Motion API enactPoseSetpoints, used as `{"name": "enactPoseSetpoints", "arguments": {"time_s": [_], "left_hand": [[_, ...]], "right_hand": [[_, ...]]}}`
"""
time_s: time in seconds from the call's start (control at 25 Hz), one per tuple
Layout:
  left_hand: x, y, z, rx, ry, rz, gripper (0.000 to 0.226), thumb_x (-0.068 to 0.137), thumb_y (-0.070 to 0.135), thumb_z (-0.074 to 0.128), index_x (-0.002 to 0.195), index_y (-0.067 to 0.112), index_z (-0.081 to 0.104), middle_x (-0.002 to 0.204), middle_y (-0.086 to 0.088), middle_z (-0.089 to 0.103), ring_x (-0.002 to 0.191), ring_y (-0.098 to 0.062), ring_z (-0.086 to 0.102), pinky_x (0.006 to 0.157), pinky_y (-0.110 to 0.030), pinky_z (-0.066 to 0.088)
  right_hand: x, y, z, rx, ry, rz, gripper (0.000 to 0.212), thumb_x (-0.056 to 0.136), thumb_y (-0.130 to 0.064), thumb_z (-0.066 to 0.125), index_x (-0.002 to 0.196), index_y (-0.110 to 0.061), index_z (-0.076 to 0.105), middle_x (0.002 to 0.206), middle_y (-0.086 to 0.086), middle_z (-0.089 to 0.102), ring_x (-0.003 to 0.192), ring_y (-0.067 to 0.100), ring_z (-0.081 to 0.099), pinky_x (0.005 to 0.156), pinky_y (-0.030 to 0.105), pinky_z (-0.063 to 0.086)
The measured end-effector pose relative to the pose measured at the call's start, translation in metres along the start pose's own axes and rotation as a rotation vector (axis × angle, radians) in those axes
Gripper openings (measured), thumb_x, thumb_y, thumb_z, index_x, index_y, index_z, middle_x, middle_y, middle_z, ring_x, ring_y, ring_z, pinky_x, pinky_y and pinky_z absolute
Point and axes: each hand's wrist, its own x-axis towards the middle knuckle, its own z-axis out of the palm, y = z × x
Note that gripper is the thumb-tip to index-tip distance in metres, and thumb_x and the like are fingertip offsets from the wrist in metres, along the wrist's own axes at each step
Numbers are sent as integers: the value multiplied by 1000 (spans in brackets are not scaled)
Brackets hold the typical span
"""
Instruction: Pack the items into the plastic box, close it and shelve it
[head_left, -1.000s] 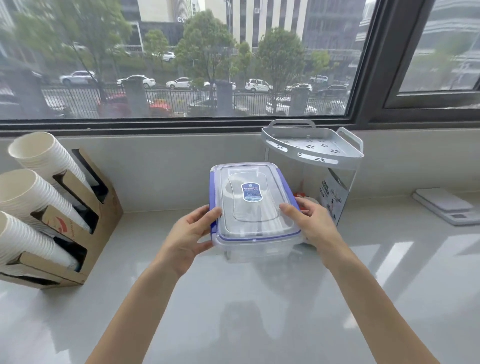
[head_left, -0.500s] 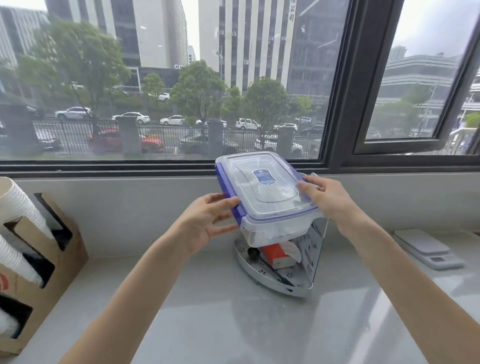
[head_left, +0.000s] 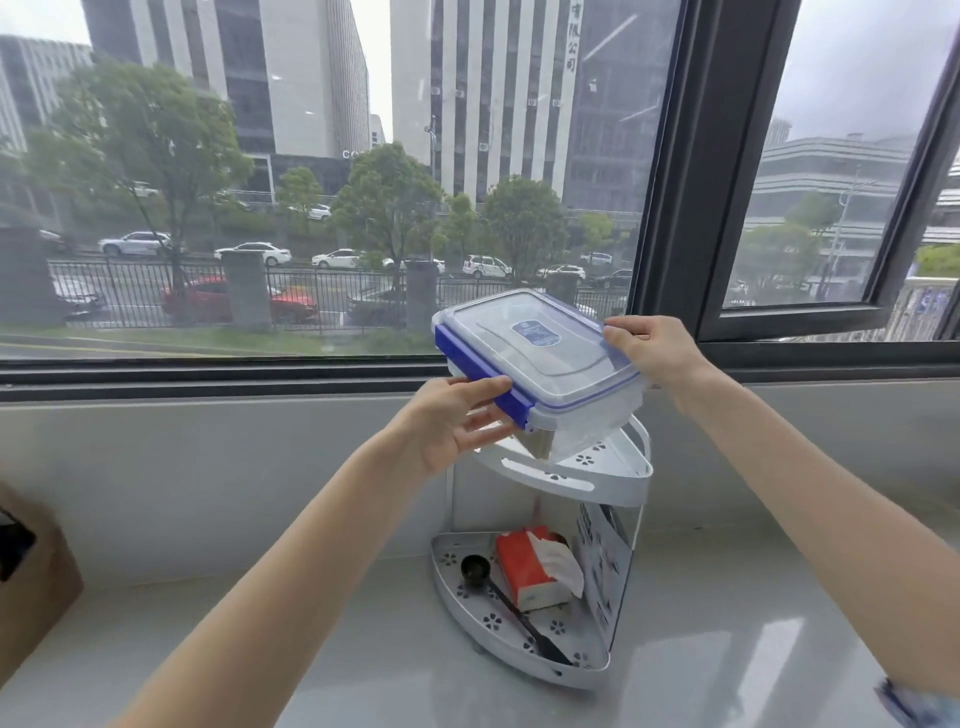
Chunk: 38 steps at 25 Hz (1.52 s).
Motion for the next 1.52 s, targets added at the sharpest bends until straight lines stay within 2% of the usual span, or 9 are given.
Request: {"name": "enactPoseSetpoints", "arguments": {"time_s": [0.24,0.4,0.48,0.6,0.72,0.84,1.12,1.36,1.52], "left_hand": [[43,-21,4,-42,4,-43,22,82,1,58,104,1,54,83,-11,63,71,-20,64,60,-29,58],[53,-34,0,-9,5,-42,24,82,3,59,105,0,55,81,-9,65,58,-13,68,59,-26,59],[54,-40,-3,-12,8,-45,22,82,4,59,104,0,56,81,-9,66,55,-11,68,60,-26,59],[55,-47,-4,24,17,-29,27,82,5,61,108,-1,55,83,-9,67,64,-14,68,60,-24,59],[53,-48,-4,99,14,0,28,82,3,59,109,0,54,89,-9,66,75,-17,66,61,-22,58],[47,-46,-5,75,7,-13,27,84,1,55,111,0,53,90,-10,65,77,-18,66,60,-23,58],[35,-44,-2,-24,11,-85,28,86,1,50,114,-1,47,80,-14,63,56,-17,68,52,-25,58],[33,-40,-7,-4,-13,-107,22,89,6,45,112,5,45,87,-15,61,76,-22,65,57,-27,58],[24,-29,-10,41,-39,-128,20,90,9,43,110,9,47,94,-15,60,81,-21,63,59,-28,58]], "right_hand": [[39,31,12,5,6,31,28,85,-22,62,110,-9,66,112,8,65,98,13,52,88,24,38],[44,49,20,-28,-67,33,28,86,-20,60,110,-6,65,99,5,61,95,13,53,85,24,38],[45,56,23,-65,-89,45,29,86,-21,60,110,-6,65,103,6,64,97,14,54,91,28,41],[45,62,27,-108,-90,41,29,85,-24,61,109,-8,66,113,12,67,101,19,58,97,33,42],[40,65,28,-202,-83,32,32,87,-26,58,114,-9,64,118,13,66,112,24,57,95,29,39],[38,64,29,-224,-92,52,33,88,-26,56,117,-11,62,122,12,64,115,25,55,99,31,38],[44,60,39,-362,-139,39,28,91,-23,50,114,-14,64,121,10,65,113,24,56,96,31,42],[41,58,39,-397,-142,23,29,92,-22,47,114,-14,64,118,10,66,110,24,56,93,32,43],[31,43,34,-466,-204,-8,34,93,-22,45,123,-13,57,127,10,61,117,25,53,97,30,40]]}}
